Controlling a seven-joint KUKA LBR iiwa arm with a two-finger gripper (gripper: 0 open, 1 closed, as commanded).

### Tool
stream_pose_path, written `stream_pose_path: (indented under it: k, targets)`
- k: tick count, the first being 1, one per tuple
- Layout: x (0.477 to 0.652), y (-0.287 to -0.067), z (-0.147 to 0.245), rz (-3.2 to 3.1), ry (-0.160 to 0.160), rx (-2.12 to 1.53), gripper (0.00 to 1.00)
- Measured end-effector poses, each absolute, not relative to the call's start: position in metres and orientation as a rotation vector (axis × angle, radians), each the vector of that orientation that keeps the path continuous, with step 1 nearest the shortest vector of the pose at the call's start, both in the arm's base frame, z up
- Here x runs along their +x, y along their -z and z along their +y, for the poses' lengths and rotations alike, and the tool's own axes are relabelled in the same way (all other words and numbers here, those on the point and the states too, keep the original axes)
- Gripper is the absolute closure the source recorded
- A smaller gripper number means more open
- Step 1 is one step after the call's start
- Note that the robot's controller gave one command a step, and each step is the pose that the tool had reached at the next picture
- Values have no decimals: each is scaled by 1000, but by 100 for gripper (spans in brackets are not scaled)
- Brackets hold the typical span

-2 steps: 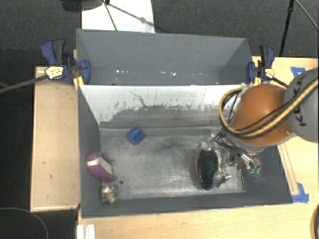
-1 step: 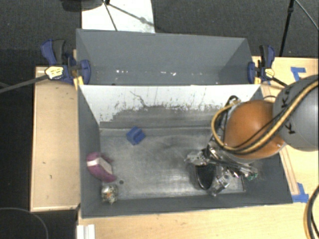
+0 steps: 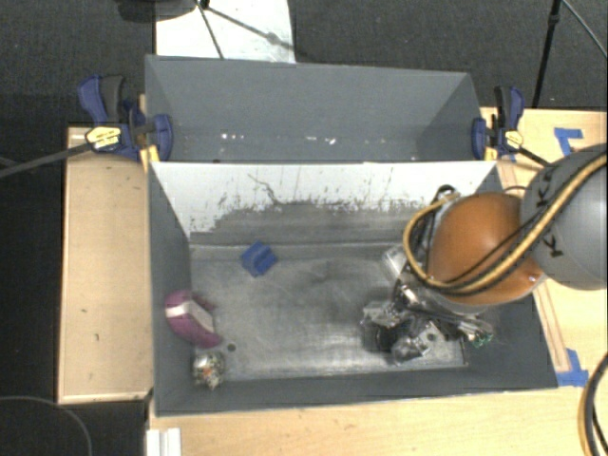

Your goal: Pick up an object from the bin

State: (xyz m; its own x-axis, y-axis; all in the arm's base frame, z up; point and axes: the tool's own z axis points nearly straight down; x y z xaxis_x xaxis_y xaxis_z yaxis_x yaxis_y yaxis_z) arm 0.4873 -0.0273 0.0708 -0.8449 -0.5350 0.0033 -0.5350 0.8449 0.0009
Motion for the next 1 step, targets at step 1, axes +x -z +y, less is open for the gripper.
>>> stream_pose_path:
  k: [1]
  targets:
    - [496, -213, -39, -3010, -5, 929, 100]
